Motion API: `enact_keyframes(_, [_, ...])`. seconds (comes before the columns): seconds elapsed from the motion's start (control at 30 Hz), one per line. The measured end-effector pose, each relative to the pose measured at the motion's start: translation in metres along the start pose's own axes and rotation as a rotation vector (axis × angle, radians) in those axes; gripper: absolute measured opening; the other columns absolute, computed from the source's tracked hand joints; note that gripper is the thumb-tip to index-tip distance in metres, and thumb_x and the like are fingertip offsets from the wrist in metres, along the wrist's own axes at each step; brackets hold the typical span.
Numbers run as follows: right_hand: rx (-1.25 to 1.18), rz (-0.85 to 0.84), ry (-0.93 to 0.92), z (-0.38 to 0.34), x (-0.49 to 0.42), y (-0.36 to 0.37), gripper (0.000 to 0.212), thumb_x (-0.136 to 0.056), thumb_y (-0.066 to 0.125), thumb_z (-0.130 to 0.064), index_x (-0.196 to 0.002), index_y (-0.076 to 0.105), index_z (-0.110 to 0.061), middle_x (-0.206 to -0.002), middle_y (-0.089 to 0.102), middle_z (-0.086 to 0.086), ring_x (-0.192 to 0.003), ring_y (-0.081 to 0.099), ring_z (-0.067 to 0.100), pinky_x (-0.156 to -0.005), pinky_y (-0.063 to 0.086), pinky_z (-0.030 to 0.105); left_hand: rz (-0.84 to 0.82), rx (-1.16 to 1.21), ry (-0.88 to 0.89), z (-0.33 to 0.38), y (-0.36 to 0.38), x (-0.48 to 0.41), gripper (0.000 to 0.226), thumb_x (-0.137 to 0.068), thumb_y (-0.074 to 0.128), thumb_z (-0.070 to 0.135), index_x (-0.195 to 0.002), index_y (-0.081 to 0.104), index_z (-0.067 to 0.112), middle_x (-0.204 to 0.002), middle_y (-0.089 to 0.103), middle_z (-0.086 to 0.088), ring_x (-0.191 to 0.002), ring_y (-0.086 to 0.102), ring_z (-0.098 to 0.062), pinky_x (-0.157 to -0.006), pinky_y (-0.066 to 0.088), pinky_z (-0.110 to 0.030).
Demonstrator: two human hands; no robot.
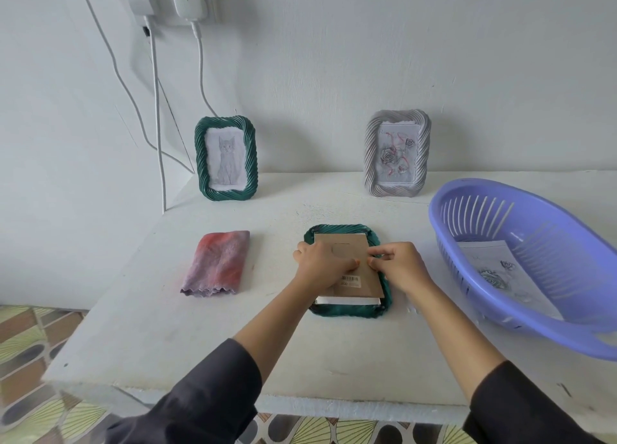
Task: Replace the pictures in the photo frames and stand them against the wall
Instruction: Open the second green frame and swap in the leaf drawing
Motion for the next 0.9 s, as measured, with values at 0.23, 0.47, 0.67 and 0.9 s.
enact_keyframes(0.23, [0.049,0.006,0.005,0.001,-0.005,0.0,0.028,-0.082,0.066,-0.013,-0.11,0.069,-0.014,-0.09,0.061,0.003,-0.089,0.056,0.017,-0.081,0.043,0.026,-0.006,-0.042,0.017,0.002,0.003,0.001,0.051,-0.086,0.058,0.041,-0.123,0.049,0.008,-0.127,0.043,-0.017,-0.123,0.033,-0.031,-0.103,0.028,-0.035])
enact_keyframes(0.47, [0.132,0.012,0.025,-0.002,-0.009,0.001,0.03,-0.081,0.065,-0.012,-0.111,0.069,-0.015,-0.115,0.067,0.009,-0.106,0.061,0.025,-0.092,0.049,0.033,-0.002,-0.092,0.027,0.003,0.005,0.002,0.052,-0.087,0.055,0.043,-0.123,0.048,0.005,-0.127,0.043,-0.016,-0.123,0.032,-0.031,-0.102,0.029,-0.036])
enact_keyframes(0.67, [0.32,0.002,0.108,-0.01,-0.023,0.006,0.027,-0.081,0.059,-0.012,-0.106,0.069,-0.018,-0.111,0.067,0.006,-0.096,0.064,0.029,-0.081,0.051,0.03,0.008,-0.084,0.026,-0.001,0.007,-0.001,0.055,-0.085,0.057,0.045,-0.121,0.049,0.005,-0.127,0.041,-0.017,-0.122,0.033,-0.031,-0.102,0.031,-0.035])
enact_keyframes(0.9, [0.449,0.011,0.092,-0.014,-0.027,0.01,0.03,-0.08,0.058,-0.012,-0.109,0.065,-0.016,-0.11,0.067,0.004,-0.098,0.063,0.027,-0.076,0.049,0.029,0.045,-0.072,0.034,-0.006,0.009,-0.004,0.057,-0.081,0.063,0.048,-0.12,0.051,0.008,-0.125,0.039,-0.014,-0.116,0.04,-0.031,-0.096,0.037,-0.034])
Point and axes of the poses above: each hand's wrist, its own x-axis away from the middle knuckle, its own y-axis out of the palm, z = x × y, the point moved 3 cm from there along -x, towards the middle knuckle
